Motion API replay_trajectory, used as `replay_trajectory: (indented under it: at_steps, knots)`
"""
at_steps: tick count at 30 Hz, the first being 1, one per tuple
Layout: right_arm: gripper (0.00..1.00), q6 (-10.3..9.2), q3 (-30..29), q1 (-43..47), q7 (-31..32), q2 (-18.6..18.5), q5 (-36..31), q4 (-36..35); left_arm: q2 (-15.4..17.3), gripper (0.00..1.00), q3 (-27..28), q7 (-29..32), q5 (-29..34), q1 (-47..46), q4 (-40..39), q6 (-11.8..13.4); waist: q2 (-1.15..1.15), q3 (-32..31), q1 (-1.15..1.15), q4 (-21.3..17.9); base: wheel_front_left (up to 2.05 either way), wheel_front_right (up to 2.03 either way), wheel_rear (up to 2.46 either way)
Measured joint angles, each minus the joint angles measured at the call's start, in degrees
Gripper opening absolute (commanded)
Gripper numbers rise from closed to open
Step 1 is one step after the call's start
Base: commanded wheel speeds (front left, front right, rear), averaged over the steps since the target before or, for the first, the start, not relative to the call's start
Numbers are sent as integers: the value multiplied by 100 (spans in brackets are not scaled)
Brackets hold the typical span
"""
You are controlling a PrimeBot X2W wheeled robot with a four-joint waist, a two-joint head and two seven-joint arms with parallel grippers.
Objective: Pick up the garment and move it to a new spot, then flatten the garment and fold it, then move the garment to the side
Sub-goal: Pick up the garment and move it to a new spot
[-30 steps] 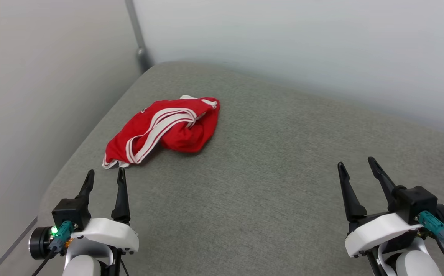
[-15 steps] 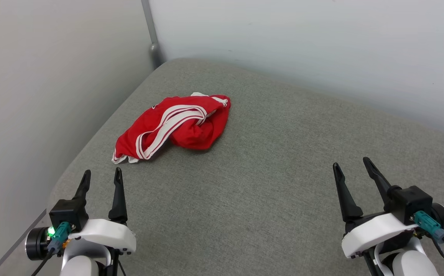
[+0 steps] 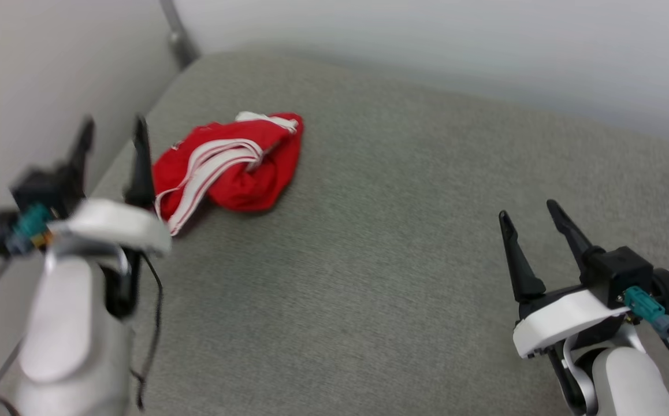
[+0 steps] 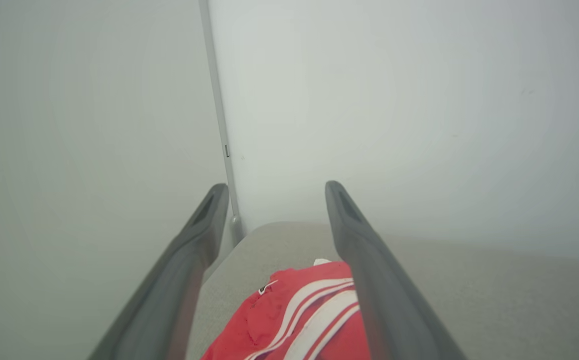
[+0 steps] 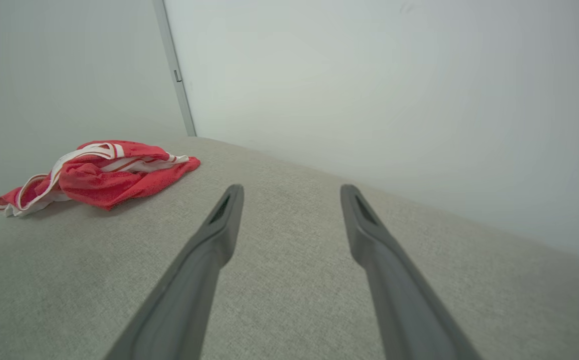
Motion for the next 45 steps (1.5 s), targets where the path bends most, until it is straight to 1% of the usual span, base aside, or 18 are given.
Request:
replay_trajectory:
  at_steps: [3,6,9,11,16,18,21,23,26,30,31,32,33,40,43,45]
  knots:
    - [100,0,-45,-105,7,0,-62,-58,332,100,-69,283,-129,-766,176,-92,0,263,0,-176,0,0,0]
    - [100,0,-56,-224,4,0,-122,-73,673,100,-167,805,-290,-1364,409,-140,0,538,1,-360,0,0,0]
    - [100,0,-78,-327,-12,0,-148,-73,1051,100,-305,1618,-634,-1864,789,-172,0,800,1,-555,0,0,0]
    - [100,0,-89,-389,-49,0,-149,-70,1312,100,-577,2229,-943,-2081,978,-172,0,963,1,-679,0,0,0]
    - [100,0,-108,-532,-116,-2,-143,-31,1883,100,-1194,3657,-1869,-2258,1365,-181,0,1348,1,-930,0,0,0]
    - [100,0,-90,-584,-153,-1,-130,0,2090,100,-1370,4101,-2164,-2254,1526,-182,0,1484,1,-1006,0,0,0]
    - [100,0,-87,-667,-159,-1,-129,19,2263,100,-1527,4644,-2573,-2207,1780,-182,0,1650,1,-1097,0,0,0]
    - [100,0,-89,-686,-175,-1,-130,25,2326,100,-1577,4847,-2750,-2149,1954,-182,0,1744,1,-1138,0,0,0]
    - [100,0,-79,-754,-176,-1,-131,24,2321,100,-1573,5130,-3011,-2105,2296,-182,0,1845,1,-1183,0,0,0]
    - [100,0,-7,-788,-149,0,-134,20,2293,100,-1446,5330,-3303,-2145,2666,-182,0,1930,0,-1232,0,0,0]
    - [100,0,0,-794,-148,-1,-142,19,2283,76,-1421,5345,-3357,-2164,2735,-185,0,1943,0,-1239,0,0,0]
    - [100,0,1,-797,-145,0,-144,20,2274,36,-1416,5345,-3383,-2185,2782,-187,0,1947,0,-1244,0,0,0]
    - [100,0,-1,-798,-143,-1,-152,20,2264,0,-1423,5344,-3393,-2205,2815,-187,0,1947,0,-1244,0,0,0]
    - [100,0,-23,-797,-153,0,-162,35,2212,0,-1591,4992,-3275,-2281,2994,-189,0,1798,0,-1189,0,0,0]
    - [100,0,-23,-781,-169,-1,-119,63,2264,0,-1669,4558,-3071,-2293,3043,-170,0,1675,1,-1157,0,0,0]
    - [100,0,-26,-753,-203,0,-97,94,2324,0,-1690,4195,-2956,-2347,3060,-94,0,1568,0,-1134,0,0,0]
